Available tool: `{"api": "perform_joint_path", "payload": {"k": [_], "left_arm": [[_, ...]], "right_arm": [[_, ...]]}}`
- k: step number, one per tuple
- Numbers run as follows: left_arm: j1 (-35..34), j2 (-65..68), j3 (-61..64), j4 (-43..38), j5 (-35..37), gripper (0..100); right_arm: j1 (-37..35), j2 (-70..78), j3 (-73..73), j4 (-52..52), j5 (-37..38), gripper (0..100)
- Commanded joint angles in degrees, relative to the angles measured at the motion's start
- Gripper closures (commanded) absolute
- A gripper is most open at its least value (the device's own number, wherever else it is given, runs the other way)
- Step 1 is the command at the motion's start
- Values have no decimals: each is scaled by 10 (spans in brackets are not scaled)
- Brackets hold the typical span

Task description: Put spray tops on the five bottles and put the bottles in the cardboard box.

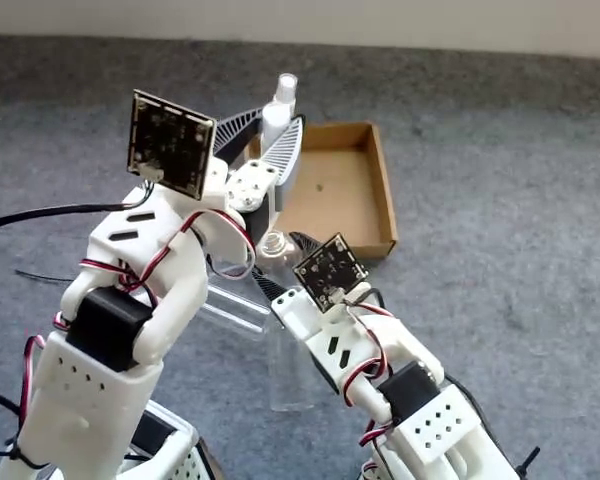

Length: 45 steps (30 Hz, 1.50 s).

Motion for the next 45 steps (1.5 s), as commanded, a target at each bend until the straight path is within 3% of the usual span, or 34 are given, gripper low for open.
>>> {"api": "perform_joint_path", "payload": {"k": [1,8,18,28,45], "left_arm": [[-6,-11,1,40,4,934],[-7,-12,0,126,3,934],[-7,-29,-150,85,-47,934],[-6,21,-109,-23,-38,934],[37,36,-76,28,-10,934]], "right_arm": [[7,2,-12,-15,-7,994],[8,1,-12,-15,-53,994],[7,1,-11,-15,-53,994],[7,1,-11,-15,-53,994],[7,1,-8,-15,-52,994]]}}
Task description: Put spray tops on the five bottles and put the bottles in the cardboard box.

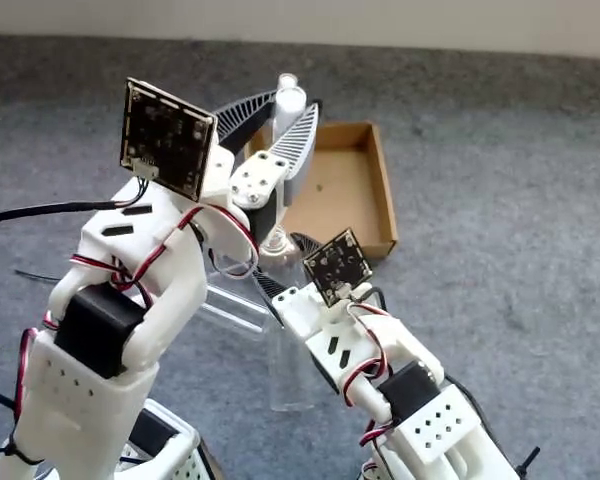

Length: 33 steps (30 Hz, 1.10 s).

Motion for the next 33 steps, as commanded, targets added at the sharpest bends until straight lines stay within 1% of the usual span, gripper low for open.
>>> {"api": "perform_joint_path", "payload": {"k": [1,8,14,16,18,21,24,28,33], "left_arm": [[8,2,27,-1,6,934],[8,0,54,6,5,934],[7,-70,55,94,2,934],[-4,-89,56,122,1,934],[-16,-95,74,134,1,934],[-29,-94,115,131,1,931],[-23,-95,160,111,0,931],[-22,-97,201,106,-35,931],[-23,-97,225,105,-39,930]], "right_arm": [[7,1,-8,-15,-4,994],[8,1,-9,-15,-4,994],[8,1,-12,-15,-7,994],[8,1,-12,-16,-9,994],[7,1,-12,-16,-9,994],[7,0,-12,-16,-9,994],[7,-10,-11,-18,-9,994],[7,-98,4,-51,-7,995],[7,-194,62,-48,-5,995]]}}
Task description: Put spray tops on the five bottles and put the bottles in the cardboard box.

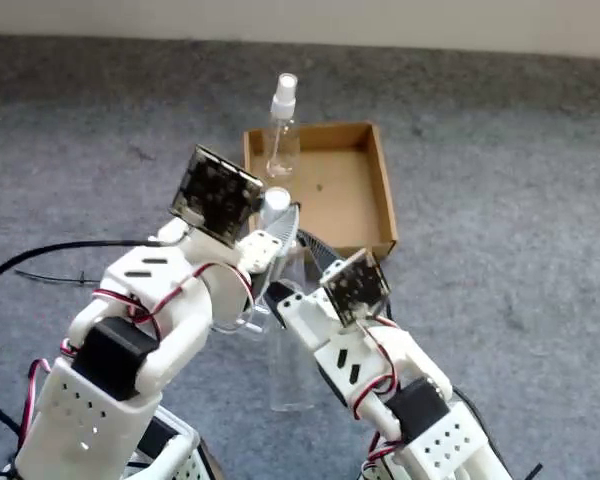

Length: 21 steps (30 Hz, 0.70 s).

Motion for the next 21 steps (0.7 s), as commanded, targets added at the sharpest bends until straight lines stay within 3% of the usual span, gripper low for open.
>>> {"api": "perform_joint_path", "payload": {"k": [1,15,21], "left_arm": [[-4,-1,11,-7,-8,929],[-2,-2,9,-4,-8,888],[39,-2,-16,24,-8,888]], "right_arm": [[7,-60,5,-22,-1,995],[7,-61,10,-22,0,995],[7,-61,11,-22,0,995]]}}
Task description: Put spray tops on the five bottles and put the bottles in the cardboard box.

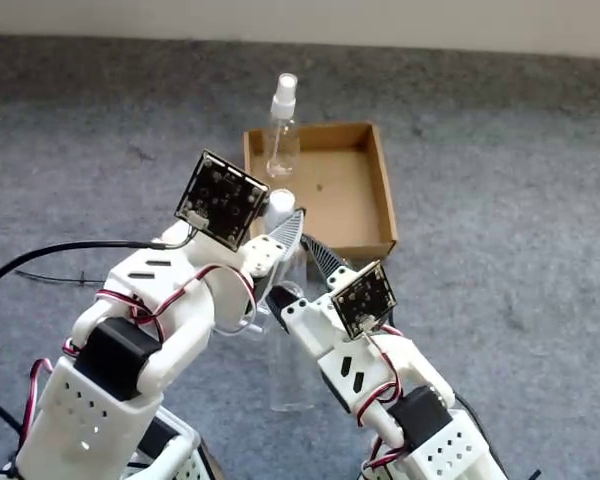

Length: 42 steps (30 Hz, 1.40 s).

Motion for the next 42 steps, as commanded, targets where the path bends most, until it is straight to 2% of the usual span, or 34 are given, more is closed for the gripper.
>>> {"api": "perform_joint_path", "payload": {"k": [1,10,12,15,24,29,34,42], "left_arm": [[28,-2,-27,22,-6,888],[5,-1,-31,39,-24,880],[4,-1,-53,42,-57,847],[7,-1,-99,65,-62,808],[2,2,-233,113,-62,807],[-1,3,-192,112,-64,808],[-62,3,-148,75,-64,808],[-65,-1,-103,69,-84,808]], "right_arm": [[8,-22,-10,-22,0,995],[8,-22,-10,-22,0,995],[8,-22,-10,-22,0,995],[8,-22,-10,-22,0,995],[8,-22,-10,-22,0,995],[8,-22,-10,-22,0,995],[8,-22,-10,-22,0,995],[8,-22,-10,-22,0,995]]}}
